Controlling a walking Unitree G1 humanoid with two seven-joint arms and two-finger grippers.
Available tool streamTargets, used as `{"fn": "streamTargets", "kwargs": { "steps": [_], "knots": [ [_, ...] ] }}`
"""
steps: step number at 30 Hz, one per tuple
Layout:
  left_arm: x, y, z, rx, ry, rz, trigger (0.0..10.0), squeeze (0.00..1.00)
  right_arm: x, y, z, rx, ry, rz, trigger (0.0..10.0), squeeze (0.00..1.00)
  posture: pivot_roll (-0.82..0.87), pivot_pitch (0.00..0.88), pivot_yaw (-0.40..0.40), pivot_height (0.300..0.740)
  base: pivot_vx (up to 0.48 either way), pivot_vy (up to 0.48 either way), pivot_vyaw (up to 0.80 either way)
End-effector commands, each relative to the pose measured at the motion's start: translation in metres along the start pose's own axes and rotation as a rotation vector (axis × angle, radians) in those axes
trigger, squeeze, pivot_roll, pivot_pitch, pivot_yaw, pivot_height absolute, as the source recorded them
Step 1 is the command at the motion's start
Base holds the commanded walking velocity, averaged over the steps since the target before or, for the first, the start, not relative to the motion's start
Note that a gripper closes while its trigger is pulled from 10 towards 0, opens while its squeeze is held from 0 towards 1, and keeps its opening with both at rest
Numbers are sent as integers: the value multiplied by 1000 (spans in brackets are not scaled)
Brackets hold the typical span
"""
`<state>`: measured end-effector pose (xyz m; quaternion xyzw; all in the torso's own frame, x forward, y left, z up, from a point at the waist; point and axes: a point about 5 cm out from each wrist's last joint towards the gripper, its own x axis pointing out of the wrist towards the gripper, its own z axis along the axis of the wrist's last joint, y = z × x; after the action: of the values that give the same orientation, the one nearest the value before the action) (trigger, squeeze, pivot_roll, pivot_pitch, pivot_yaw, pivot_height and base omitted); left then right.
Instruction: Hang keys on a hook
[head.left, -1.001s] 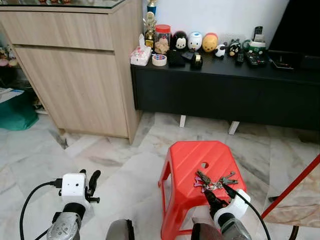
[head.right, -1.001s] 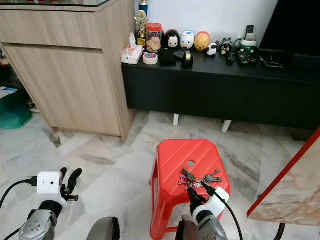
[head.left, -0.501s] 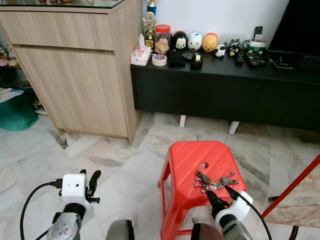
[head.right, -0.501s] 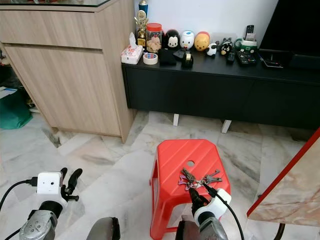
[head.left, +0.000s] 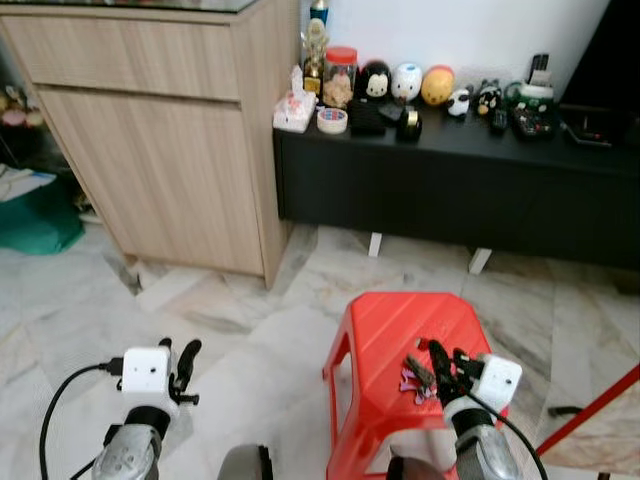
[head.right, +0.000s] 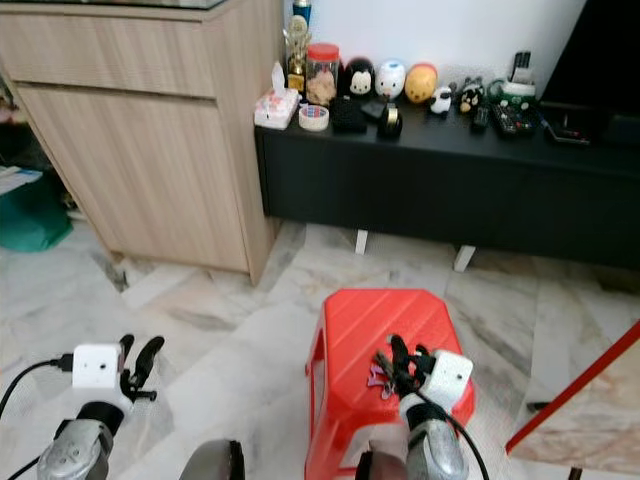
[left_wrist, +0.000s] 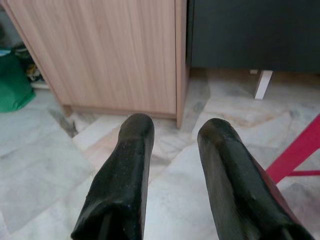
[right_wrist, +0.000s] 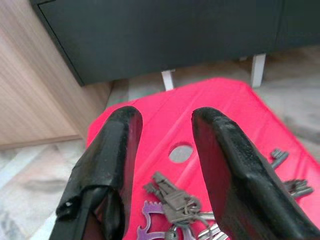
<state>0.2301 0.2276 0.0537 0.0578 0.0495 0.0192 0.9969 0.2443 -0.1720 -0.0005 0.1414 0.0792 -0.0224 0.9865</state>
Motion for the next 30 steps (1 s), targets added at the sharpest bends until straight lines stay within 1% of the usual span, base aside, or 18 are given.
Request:
{"fn": "streamTargets", "kwargs": {
  "steps": [1,11,17,30],
  "knots": [
    [-1,0,-6,-3,23,-4,10000,0,1,4,2,-26,-1,15,10000,0,85,0,-42,604,0,0,0],
    [-3,1,-8,0,26,0,10000,0,4,14,-1,-70,29,37,10000,0,93,0,-47,604,0,0,0],
    [0,0,-7,-1,21,-3,10000,0,6,15,1,-89,25,46,10000,0,88,0,-48,604,250,0,0],
    [0,-1,-7,1,13,-3,10000,0,5,15,-1,-95,44,50,10000,0,90,0,-50,604,277,0,0]
  ]
}}
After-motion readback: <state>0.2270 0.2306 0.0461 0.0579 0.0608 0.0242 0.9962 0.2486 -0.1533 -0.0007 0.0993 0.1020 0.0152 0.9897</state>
